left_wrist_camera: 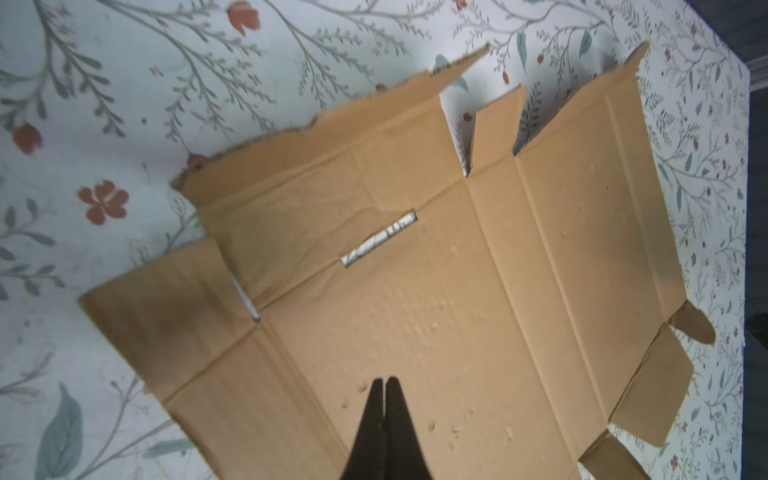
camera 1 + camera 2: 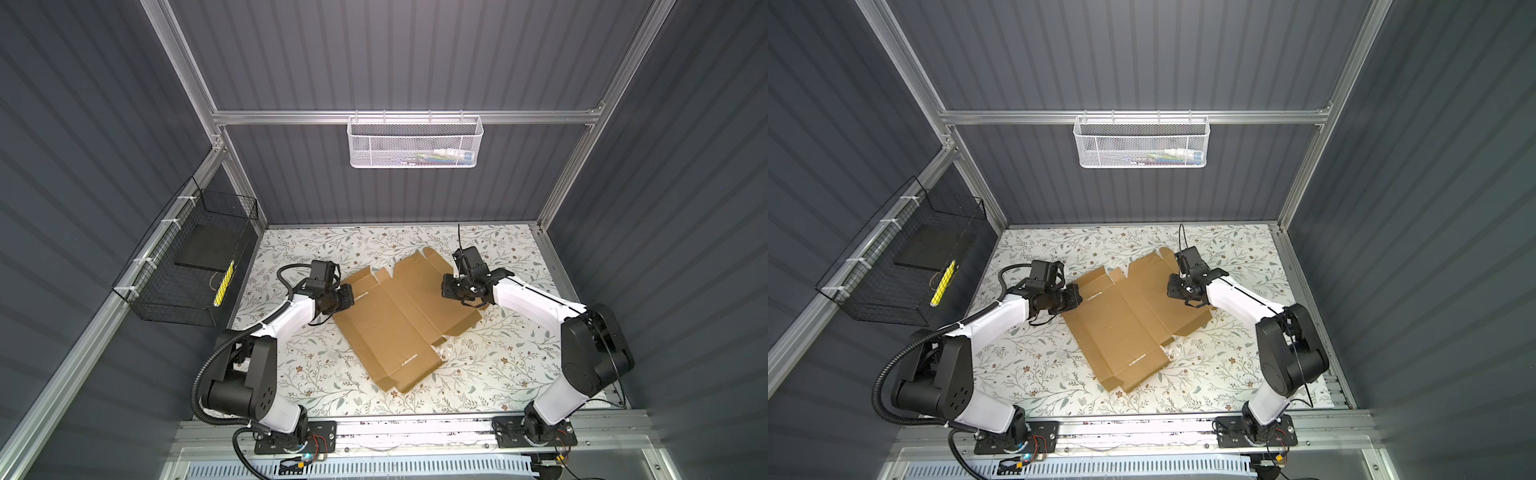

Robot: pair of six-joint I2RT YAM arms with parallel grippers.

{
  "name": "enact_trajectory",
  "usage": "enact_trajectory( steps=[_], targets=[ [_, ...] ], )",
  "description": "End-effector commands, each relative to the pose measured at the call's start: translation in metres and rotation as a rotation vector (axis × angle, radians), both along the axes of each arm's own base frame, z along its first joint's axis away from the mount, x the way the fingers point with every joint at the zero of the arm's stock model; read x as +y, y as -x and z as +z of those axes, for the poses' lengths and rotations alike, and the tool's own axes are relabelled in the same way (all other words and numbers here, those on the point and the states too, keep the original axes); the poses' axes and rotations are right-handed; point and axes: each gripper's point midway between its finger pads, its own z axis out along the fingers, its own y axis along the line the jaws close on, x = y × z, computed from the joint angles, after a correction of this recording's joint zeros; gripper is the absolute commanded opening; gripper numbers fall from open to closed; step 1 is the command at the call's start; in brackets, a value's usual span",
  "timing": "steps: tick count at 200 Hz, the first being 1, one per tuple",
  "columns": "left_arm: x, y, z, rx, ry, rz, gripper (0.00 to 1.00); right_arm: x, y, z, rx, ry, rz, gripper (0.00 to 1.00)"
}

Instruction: Fold the paper box

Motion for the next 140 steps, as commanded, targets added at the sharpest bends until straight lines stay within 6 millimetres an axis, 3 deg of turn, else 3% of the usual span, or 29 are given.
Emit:
enact_trajectory(
  steps=[1, 33, 62, 140],
  targets=[
    [-0.012, 0.03, -0.013, 0.058, -0.022, -0.056, 0.0, -0.015, 0.024, -0.023, 0.07, 0.035, -0.041, 0.15],
    [-0.023, 0.054, -0.03, 0.096, -0.024, -0.069, 0.0, -0.022, 0.037, -0.044, 0.112, 0.043, -0.066, 0.15],
    [-0.026, 0.076, -0.043, 0.137, -0.009, -0.084, 0.0, -0.019, 0.037, -0.057, 0.149, 0.032, -0.066, 0.15],
    [-0.025, 0.112, -0.062, 0.189, 0.004, -0.065, 0.0, -0.006, 0.007, -0.077, 0.182, 0.046, -0.024, 0.16]
  ],
)
